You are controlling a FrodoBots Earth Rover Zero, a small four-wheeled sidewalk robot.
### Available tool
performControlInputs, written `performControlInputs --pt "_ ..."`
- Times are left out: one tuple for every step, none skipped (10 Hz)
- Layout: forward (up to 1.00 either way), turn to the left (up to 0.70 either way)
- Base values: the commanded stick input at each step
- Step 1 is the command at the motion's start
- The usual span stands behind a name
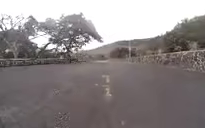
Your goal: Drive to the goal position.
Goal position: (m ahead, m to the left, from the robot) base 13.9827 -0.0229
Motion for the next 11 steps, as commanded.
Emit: performControlInputs --pt "0.7 0.0" --pt "0.7 0.0" --pt "0.7 0.0" --pt "0.7 0.0" --pt "0.7 0.0" --pt "0.7 0.0" --pt "0.7 0.0" --pt "0.7 0.0" --pt "0.7 0.0" --pt "0.7 0.0" --pt "0.7 0.0"
